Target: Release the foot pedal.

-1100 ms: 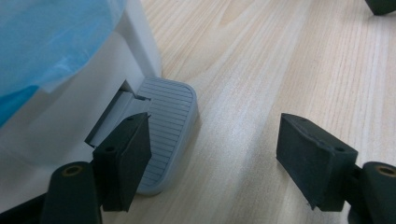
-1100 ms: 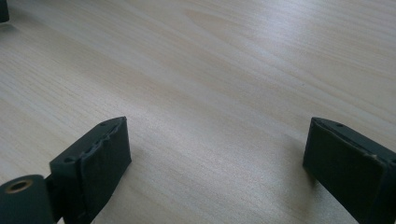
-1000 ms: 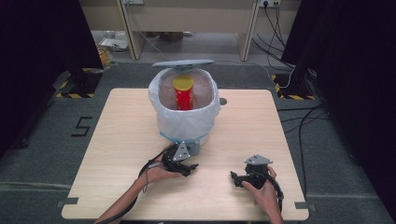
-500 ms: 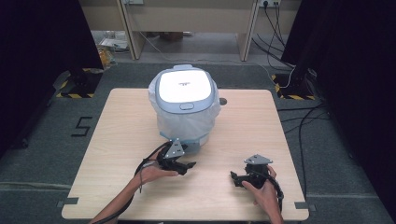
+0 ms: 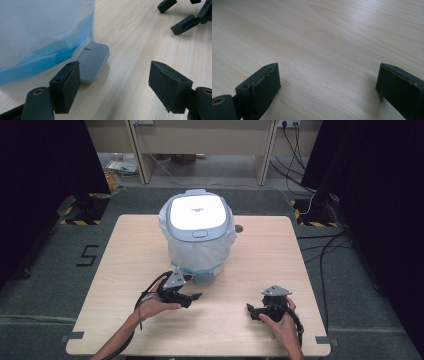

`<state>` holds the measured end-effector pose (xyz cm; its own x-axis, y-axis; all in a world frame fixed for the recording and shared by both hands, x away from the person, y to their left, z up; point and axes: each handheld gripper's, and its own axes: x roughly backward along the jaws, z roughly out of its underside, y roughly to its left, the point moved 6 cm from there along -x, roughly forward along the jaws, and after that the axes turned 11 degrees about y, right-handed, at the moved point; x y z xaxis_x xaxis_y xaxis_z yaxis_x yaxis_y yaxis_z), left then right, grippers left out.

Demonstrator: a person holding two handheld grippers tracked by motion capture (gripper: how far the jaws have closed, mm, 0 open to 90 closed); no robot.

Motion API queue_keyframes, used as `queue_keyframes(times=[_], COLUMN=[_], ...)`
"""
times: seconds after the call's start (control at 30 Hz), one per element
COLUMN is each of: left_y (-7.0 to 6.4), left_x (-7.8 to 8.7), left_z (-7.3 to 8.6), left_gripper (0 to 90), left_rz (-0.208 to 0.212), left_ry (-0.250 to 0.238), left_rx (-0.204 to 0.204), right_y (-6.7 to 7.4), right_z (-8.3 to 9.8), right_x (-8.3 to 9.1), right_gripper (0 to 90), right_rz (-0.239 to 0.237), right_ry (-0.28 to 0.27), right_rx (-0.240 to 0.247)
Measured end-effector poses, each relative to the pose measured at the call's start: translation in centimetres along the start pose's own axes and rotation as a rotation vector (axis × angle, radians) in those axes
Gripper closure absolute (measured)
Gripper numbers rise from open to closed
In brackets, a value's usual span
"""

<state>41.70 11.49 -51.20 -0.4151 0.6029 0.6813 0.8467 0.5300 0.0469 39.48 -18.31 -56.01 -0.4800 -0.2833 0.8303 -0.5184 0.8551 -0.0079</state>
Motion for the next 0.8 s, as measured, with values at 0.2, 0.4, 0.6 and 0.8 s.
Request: queue_keyframes(times=[0.2, 0.4, 0.6, 0.8], left_y=[1.2, 1.9, 2.5, 3.2], left_x=[1.5, 2.3, 3.2, 3.8], left_z=[1.4, 2.7, 4.4, 6.5], left_gripper=[24.7, 24.6, 24.4, 23.8], left_rz=[-0.019, -0.032, -0.043, -0.059], left_ry=[-0.001, 0.003, 0.009, 0.021], left_rx=[0.033, 0.060, 0.082, 0.111], right_y=[0.0, 0.0, 0.0, 0.0], right_z=[0.0, 0.0, 0.0, 0.0], right_x=[0.0, 0.0, 0.0, 0.0], right_gripper=[5.6, 5.6, 5.6, 5.5], right_rz=[0.000, 0.000, 0.000, 0.000], right_ry=[0.001, 0.000, 0.000, 0.000], right_rx=[-0.002, 0.000, 0.000, 0.000])
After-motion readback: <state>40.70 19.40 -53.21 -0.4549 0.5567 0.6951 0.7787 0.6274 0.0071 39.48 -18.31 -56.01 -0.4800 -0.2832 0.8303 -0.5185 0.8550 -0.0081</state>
